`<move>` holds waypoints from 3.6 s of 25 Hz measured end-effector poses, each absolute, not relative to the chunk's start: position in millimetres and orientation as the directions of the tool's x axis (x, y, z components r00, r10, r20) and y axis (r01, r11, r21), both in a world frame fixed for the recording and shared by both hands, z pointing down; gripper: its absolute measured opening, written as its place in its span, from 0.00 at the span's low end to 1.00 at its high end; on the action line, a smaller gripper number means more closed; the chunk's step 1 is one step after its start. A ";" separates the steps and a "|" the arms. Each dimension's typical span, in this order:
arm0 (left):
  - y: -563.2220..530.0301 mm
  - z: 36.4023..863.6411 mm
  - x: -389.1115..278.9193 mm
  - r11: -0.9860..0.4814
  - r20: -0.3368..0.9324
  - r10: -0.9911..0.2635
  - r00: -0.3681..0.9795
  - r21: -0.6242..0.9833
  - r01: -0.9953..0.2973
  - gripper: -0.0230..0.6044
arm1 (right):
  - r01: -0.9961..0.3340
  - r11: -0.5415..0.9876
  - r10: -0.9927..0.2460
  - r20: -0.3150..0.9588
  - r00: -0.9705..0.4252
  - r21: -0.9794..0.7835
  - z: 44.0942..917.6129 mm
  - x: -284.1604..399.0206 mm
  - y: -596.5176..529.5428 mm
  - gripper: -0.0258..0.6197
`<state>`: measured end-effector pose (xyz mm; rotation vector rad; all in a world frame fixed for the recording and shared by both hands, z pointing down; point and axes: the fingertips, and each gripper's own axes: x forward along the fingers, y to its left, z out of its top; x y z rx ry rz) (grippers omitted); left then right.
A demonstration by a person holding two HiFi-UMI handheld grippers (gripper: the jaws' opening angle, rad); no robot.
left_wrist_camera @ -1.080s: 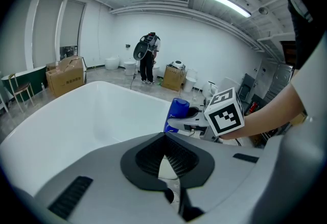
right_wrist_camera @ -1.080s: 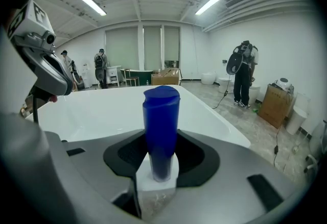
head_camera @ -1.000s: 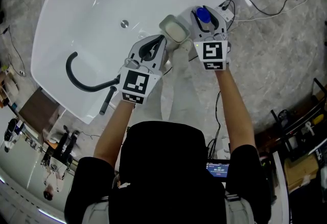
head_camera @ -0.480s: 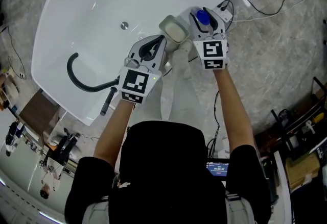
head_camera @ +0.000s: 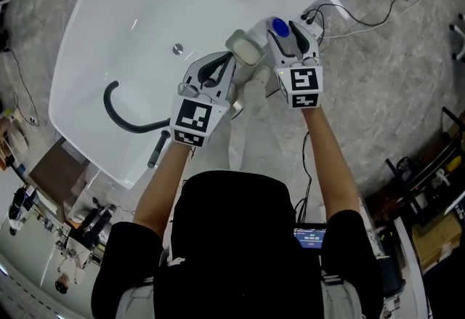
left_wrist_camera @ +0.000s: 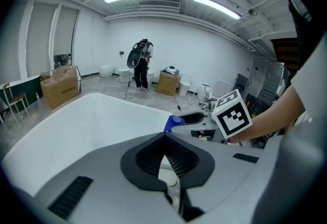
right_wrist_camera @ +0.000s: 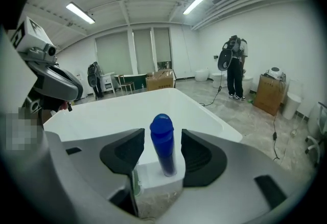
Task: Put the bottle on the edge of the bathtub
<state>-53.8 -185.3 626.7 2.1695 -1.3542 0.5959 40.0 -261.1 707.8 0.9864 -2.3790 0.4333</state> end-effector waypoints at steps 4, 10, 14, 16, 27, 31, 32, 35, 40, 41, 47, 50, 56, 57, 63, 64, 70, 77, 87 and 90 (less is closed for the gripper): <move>-184.7 599.6 -53.3 -0.409 0.581 -0.696 0.422 0.163 -0.898 0.05 | -0.734 0.674 -0.575 0.563 -0.594 -0.085 676.6 43.6 -249.2 0.39; -167.6 565.1 -51.0 -0.451 0.549 -0.708 0.445 0.134 -0.882 0.05 | -0.732 0.676 -0.574 0.563 -0.595 -0.084 635.0 48.1 -211.3 0.35; -152.9 540.1 -51.3 -0.481 0.522 -0.716 0.464 0.113 -0.869 0.05 | -0.752 0.657 -0.599 0.562 -0.570 -0.062 605.4 51.1 -188.2 0.28; -145.3 528.5 -50.9 -0.497 0.511 -0.718 0.473 0.100 -0.862 0.05 | -0.769 0.638 -0.618 0.562 -0.550 -0.051 590.3 54.1 -178.3 0.25; -108.5 458.8 -62.3 -0.573 0.441 -0.724 0.531 0.045 -0.818 0.05 | -0.841 0.534 -0.704 0.505 -0.500 -0.089 488.6 53.6 -132.9 0.11; -97.5 427.8 -70.6 -0.587 0.398 -0.730 0.555 0.050 -0.808 0.05 | -0.862 0.502 -0.743 0.474 -0.473 -0.075 453.1 50.3 -115.3 0.09; -93.6 418.7 -71.4 -0.587 0.386 -0.732 0.561 0.062 -0.807 0.05 | -0.867 0.493 -0.753 0.463 -0.468 -0.075 445.4 50.4 -109.2 0.09; -80.7 396.3 -72.6 -0.589 0.335 -0.733 0.591 0.122 -0.799 0.05 | -0.875 0.476 -0.777 0.426 -0.463 -0.082 424.7 50.3 -88.3 0.09; -63.5 370.5 -85.2 -0.598 0.301 -0.750 0.589 0.071 -0.798 0.05 | -0.880 0.471 -0.807 0.373 -0.459 -0.063 397.2 46.4 -63.3 0.09; -60.6 364.9 -86.8 -0.599 0.298 -0.753 0.587 0.061 -0.799 0.05 | -0.883 0.466 -0.814 0.363 -0.453 -0.056 391.0 46.9 -60.9 0.09; -46.4 332.6 -88.6 -0.601 0.265 -0.770 0.581 0.006 -0.799 0.05 | -0.892 0.452 -0.849 0.298 -0.436 -0.019 350.4 52.5 -50.4 0.09; -41.6 321.9 -79.8 -0.602 0.256 -0.775 0.577 -0.022 -0.798 0.05 | -0.896 0.444 -0.864 0.264 -0.430 -0.006 332.2 63.3 -48.9 0.08; -26.5 303.9 -49.1 -0.597 0.246 -0.786 0.567 -0.065 -0.800 0.05 | -0.899 0.437 -0.876 0.219 -0.429 -0.013 304.4 92.6 -38.6 0.08; -23.1 299.9 -43.5 -0.596 0.241 -0.788 0.566 -0.070 -0.800 0.05 | -0.898 0.440 -0.876 0.213 -0.433 -0.016 300.9 96.5 -35.4 0.08; -7.4 284.3 -18.4 -0.580 0.203 -0.805 0.558 -0.070 -0.812 0.05 | -0.896 0.443 -0.877 0.198 -0.439 -0.027 292.2 113.2 -20.3 0.08; -6.0 283.2 -15.8 -0.577 0.199 -0.808 0.555 -0.071 -0.814 0.05 | -0.894 0.447 -0.875 0.194 -0.443 -0.025 291.1 114.1 -18.9 0.08; 4.0 278.4 -6.7 -0.560 0.187 -0.818 0.543 -0.052 -0.827 0.05 | -0.888 0.460 -0.873 0.178 -0.455 -0.011 286.4 117.8 -11.3 0.08; 7.4 276.8 -15.0 -0.521 0.174 -0.844 0.507 -0.041 -0.853 0.05 | -0.887 0.462 -0.872 0.174 -0.457 -0.015 283.0 121.1 -8.8 0.08; 5.6 280.8 -17.6 -0.513 0.187 -0.849 0.495 -0.061 -0.856 0.05 | -0.888 0.458 -0.872 0.181 -0.455 -0.026 289.8 125.4 -9.1 0.08; 3.4 280.9 -18.6 -0.514 0.186 -0.847 0.498 -0.048 -0.856 0.05 | -0.889 0.457 -0.872 0.183 -0.454 -0.024 290.0 124.8 -11.0 0.08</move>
